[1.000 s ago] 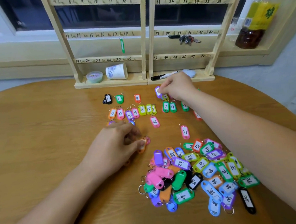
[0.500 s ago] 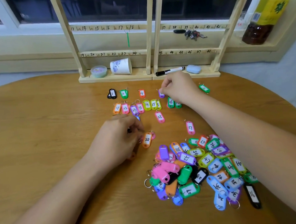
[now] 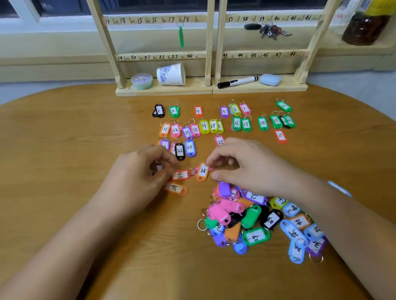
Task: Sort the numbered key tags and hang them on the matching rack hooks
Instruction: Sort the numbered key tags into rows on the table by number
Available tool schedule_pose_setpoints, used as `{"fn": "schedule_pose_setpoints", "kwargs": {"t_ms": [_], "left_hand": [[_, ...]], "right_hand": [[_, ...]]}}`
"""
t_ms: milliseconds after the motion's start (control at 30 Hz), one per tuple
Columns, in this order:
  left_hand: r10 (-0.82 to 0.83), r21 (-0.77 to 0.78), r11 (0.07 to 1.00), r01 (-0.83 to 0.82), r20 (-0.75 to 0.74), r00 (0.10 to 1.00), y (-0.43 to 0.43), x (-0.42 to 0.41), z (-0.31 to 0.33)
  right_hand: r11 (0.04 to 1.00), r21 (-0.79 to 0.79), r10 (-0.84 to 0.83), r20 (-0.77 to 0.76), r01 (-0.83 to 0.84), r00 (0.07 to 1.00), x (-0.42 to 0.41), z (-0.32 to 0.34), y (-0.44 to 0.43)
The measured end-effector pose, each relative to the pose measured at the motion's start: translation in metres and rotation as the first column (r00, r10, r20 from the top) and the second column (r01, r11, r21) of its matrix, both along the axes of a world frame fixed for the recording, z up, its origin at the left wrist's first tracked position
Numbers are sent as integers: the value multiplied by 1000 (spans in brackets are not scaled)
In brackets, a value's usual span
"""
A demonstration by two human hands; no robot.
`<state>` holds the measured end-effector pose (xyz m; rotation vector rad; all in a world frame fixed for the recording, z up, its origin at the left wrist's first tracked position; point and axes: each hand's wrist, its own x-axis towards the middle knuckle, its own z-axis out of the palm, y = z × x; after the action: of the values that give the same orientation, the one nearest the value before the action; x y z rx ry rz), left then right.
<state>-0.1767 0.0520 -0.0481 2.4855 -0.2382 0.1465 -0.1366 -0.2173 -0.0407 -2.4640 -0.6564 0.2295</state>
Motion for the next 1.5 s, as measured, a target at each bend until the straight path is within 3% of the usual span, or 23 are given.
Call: {"fn": "schedule_pose_setpoints", "kwargs": {"t_ms": [333,533,767,867,1000,1067,1233,1500], "left_hand": [[-25,52,998,18,134,991,4,-1,-13],[-87,29,996,84,94,992,8,-1,-13],[-18,-13,1000,20,82,996,9,0,-12],[-1,-35,999,4,84,996,6,0,-12],[-47,-10,999,48,113,993,-2,-2,-13],[-87,49,996,81,122,989,-6,-3,-16],[-57,106,993,42,142,988,-12,-2,-21],[0,67,998,-9,136,991,-14,-2,-21]], "right_hand": [[991,-131,43,73,-33,996,8,-6,19],[993,-113,29,74,-21,997,7,-4,17],[994,-98,56,66,-49,996,6,-1,15],[997,-22,68,53,-67,996,5,1,9],[943,333,45,-136,3,990,7,2,0],[907,419,31,-184,49,982,9,-1,-2],[882,449,-43,-232,146,972,11,-3,-6],[880,461,-17,-208,114,978,10,-4,-3]]}}
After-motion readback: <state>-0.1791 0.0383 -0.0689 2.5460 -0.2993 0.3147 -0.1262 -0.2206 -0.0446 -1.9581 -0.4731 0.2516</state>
